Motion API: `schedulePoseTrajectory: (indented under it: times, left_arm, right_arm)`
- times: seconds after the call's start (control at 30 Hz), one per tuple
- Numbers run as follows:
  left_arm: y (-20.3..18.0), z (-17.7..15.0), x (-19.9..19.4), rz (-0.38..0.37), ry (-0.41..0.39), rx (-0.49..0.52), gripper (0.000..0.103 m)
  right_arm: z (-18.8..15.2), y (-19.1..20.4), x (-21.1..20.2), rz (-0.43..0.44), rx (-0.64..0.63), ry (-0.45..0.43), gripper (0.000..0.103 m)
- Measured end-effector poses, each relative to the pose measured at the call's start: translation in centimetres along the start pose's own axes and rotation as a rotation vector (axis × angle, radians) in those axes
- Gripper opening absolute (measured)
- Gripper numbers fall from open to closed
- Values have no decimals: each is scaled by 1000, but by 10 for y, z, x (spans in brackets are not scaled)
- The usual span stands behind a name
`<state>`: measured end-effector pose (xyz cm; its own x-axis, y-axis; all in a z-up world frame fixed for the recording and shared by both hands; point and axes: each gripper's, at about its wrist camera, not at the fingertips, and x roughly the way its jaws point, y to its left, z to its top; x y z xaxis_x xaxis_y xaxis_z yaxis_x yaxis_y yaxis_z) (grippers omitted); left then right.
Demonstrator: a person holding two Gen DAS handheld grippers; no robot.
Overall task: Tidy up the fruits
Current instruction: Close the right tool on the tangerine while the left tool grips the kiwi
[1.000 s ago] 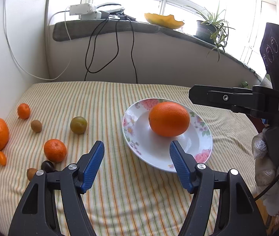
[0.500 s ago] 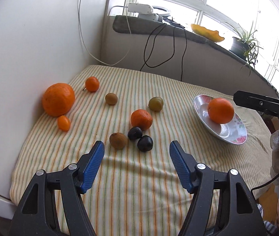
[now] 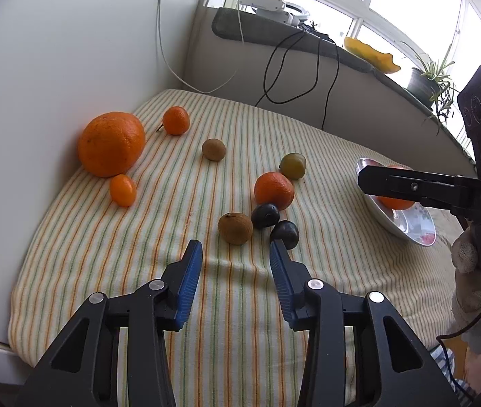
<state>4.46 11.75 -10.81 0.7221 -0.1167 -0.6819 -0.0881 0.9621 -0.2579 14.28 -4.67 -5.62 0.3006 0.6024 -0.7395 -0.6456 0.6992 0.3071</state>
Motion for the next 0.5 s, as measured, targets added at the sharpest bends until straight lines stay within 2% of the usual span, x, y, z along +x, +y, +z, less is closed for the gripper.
schedulePoseTrajectory:
  times: [0.27,0.5]
  left_arm:
    - [6,7,13,-27,16,-27,37]
    - [7,9,23,-30,32,-28,36]
  right_arm:
    - [10,-15,42,60,130,75,55]
    - [19,-19,65,51,162,110,55]
